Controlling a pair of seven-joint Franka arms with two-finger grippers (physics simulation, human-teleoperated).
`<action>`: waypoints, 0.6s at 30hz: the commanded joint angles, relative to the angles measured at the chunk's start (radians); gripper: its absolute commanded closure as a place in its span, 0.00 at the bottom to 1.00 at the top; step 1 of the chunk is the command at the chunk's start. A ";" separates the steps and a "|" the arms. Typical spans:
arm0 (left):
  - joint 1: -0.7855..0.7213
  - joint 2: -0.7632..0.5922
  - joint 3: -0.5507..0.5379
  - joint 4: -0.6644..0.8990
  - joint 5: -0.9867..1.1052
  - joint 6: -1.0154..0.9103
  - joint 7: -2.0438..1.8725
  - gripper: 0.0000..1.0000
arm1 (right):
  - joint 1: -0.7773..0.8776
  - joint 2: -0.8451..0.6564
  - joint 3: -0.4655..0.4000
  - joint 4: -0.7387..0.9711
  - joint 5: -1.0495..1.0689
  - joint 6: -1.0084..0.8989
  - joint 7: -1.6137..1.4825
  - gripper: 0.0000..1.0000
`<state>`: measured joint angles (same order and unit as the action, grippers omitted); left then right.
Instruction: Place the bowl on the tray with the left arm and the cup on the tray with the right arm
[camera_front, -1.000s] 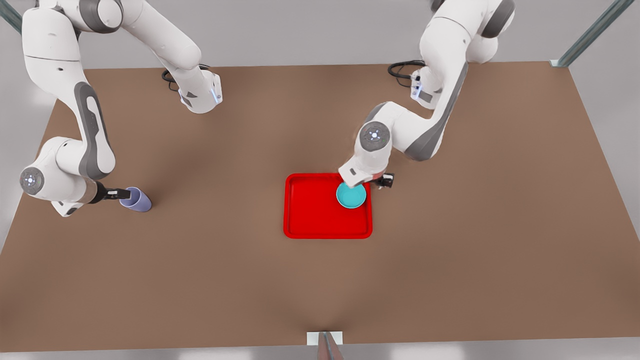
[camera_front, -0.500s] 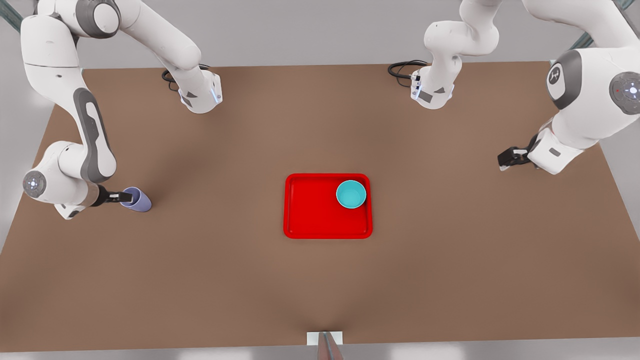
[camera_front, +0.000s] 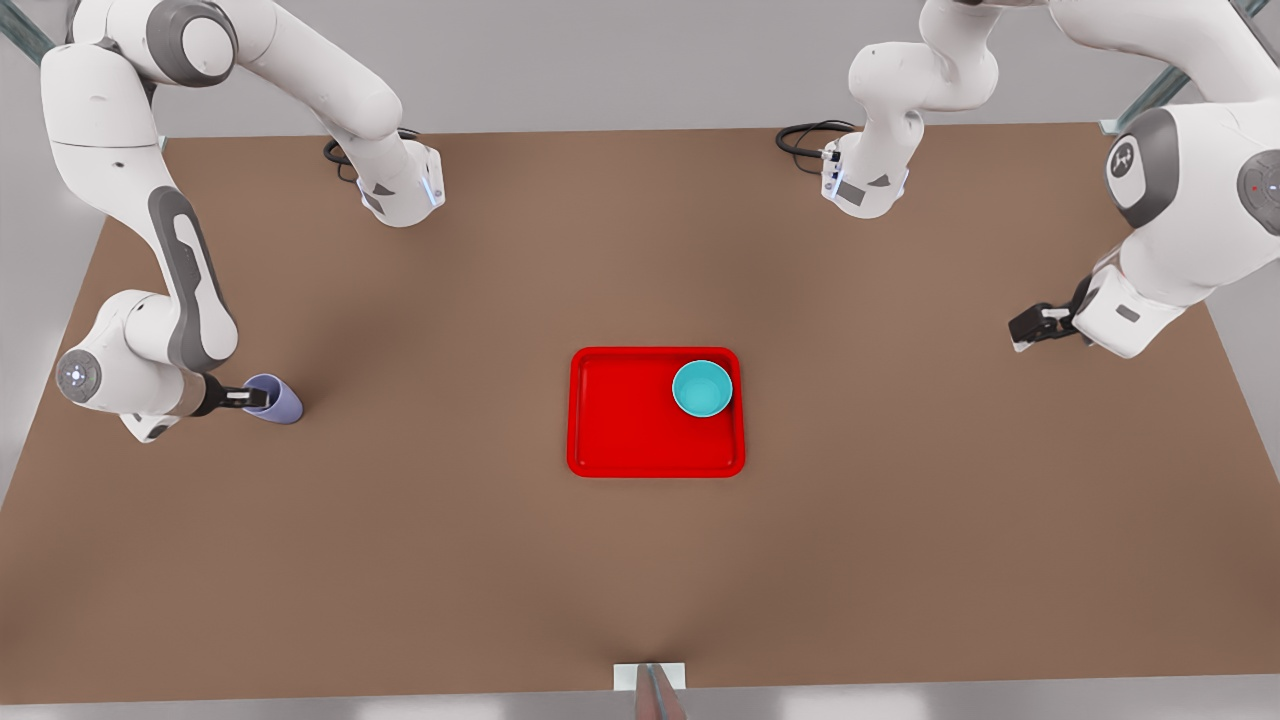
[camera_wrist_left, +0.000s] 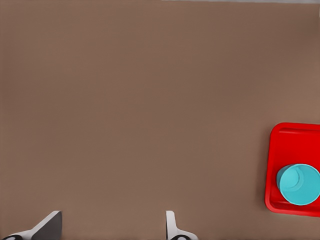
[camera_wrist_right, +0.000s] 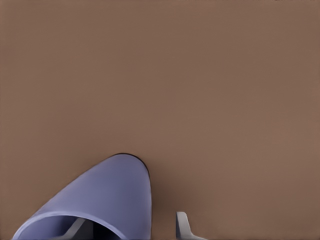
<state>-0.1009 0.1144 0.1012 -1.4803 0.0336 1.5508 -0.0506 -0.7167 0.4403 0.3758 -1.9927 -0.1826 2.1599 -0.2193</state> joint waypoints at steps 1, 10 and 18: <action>0.001 0.001 0.000 0.000 0.003 0.002 0.000 0.00 | 0.002 0.000 0.000 0.000 0.000 0.000 0.000 0.62; -0.003 0.021 -0.001 0.000 0.002 0.002 0.000 0.00 | 0.006 0.011 0.000 0.008 -0.006 -0.002 -0.002 0.68; -0.011 0.028 -0.001 0.000 0.000 0.002 0.000 0.00 | 0.003 0.029 0.000 0.021 -0.015 -0.005 -0.002 0.69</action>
<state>-0.1114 0.1427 0.0997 -1.4803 0.0338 1.5538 -0.0506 -0.7133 0.4694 0.3758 -1.9712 -0.1979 2.1544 -0.2209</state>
